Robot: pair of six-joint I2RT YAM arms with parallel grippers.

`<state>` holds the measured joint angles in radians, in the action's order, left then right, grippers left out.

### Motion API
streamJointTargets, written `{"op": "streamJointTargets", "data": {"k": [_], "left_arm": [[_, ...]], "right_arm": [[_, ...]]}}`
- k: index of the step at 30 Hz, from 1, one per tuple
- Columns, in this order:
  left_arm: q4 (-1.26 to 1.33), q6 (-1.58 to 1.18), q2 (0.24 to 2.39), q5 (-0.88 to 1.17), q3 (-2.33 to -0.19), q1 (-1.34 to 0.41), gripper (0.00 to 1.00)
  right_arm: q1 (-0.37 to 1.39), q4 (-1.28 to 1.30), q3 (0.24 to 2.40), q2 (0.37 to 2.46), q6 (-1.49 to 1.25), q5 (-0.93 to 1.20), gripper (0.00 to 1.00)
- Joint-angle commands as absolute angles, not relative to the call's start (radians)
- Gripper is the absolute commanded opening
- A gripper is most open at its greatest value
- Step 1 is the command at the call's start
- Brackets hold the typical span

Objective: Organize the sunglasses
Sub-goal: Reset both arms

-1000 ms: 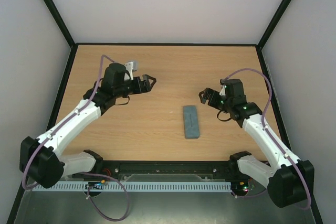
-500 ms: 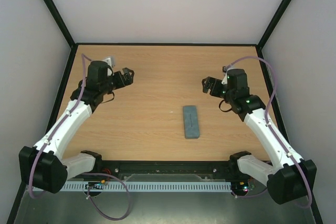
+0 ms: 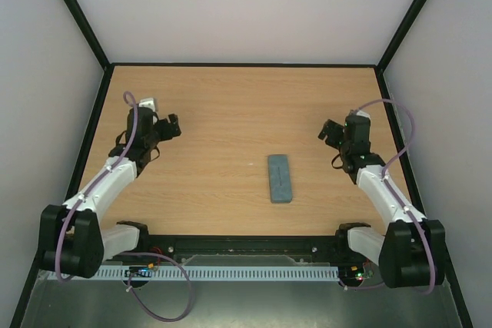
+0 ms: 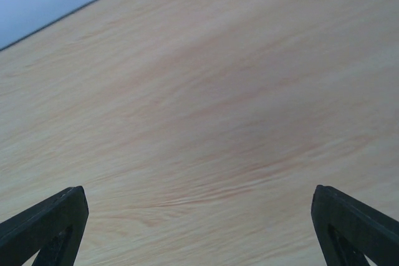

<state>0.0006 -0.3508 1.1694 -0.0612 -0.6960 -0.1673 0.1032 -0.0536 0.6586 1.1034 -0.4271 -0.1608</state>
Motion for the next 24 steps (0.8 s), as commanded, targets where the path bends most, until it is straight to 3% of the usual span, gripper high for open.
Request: {"op": "streamJointTargets", "data": {"k": [1,18,24], "left_arm": [[0.188,-0.267,1.214,-0.068,-0.638,-0.112,0.99],[0.599,-0.161,1.508,-0.099,-0.569,0.006,0.99],[0.73,-0.108,1.595,-0.132,-0.559,0.009,0.99]], "right_arm": [[0.044,-0.249,0.559,1.114,-0.423,-0.211,0.99],[0.027,-0.831,0.38,1.405,-0.35,-0.47,0.99],[0.016,-1.037,0.303,1.434,-0.31,-0.457,0.99]]}}
